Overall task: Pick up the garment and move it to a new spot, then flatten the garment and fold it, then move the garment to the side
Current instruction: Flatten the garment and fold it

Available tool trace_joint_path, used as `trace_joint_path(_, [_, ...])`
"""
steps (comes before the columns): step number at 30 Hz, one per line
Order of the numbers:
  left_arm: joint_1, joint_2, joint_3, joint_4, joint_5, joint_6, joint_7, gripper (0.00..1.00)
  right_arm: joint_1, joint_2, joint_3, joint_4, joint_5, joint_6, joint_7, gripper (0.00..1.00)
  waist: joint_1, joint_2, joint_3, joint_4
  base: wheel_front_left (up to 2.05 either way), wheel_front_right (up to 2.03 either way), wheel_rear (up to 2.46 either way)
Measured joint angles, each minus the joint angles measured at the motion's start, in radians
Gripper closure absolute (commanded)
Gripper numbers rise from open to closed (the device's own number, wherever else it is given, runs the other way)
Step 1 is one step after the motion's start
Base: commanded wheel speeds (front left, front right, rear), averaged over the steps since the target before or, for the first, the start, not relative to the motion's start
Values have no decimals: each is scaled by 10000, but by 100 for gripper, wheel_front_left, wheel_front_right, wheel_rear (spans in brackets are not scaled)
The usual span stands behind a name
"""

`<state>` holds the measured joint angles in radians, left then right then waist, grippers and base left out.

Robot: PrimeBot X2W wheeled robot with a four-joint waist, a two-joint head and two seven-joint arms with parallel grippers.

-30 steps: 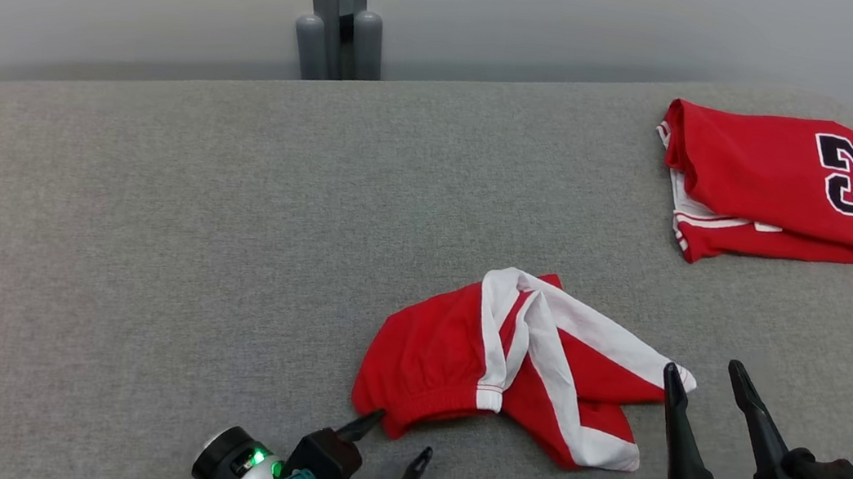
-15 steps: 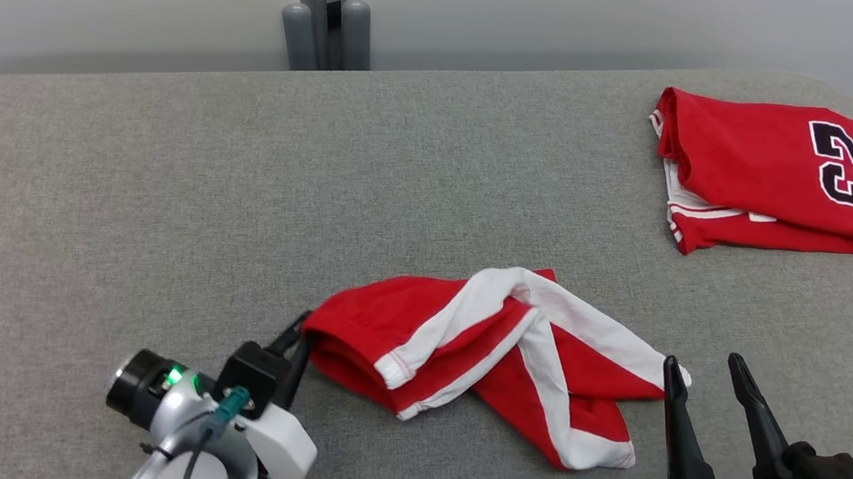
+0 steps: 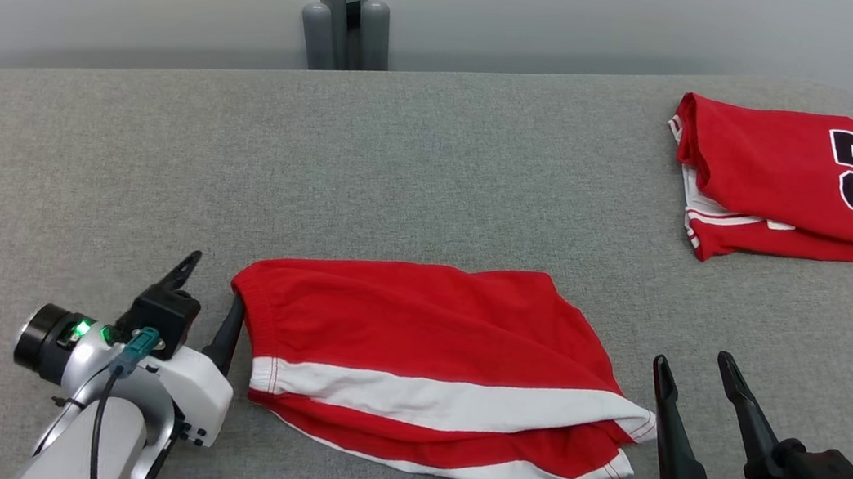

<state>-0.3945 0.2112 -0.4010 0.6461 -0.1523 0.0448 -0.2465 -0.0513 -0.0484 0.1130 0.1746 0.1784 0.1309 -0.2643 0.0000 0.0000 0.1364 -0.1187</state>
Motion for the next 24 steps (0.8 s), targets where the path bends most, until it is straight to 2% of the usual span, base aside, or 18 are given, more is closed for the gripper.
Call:
trace_joint_path(5, [350,90,481,-13,-382,372,-25,0,5,-2,-67,-8,52,0,0,0,0,0,52,91,0,0,0])
trace_joint_path(11, [1618,-113,1074,-1538,-1156,441,-134,0,129,0,-104,-21,94,0,0,0,0,0,-40,286,0,0,0])
trace_joint_path(17, [3128,-832,1801,-3986,-1770,690,-151,0,418,-2,6,-194,263,0,-2,0,0,0,-415,509,0,0,0])
trace_joint_path(20, [3957,-1016,2025,-4604,-1801,790,-151,0,596,0,201,-178,357,0,0,0,0,0,-694,594,0,0,0])
trace_joint_path(24, [4662,-1223,1866,-5024,-1517,782,-151,0,966,0,188,-207,399,0,0,0,0,0,-1082,733,0,0,0])
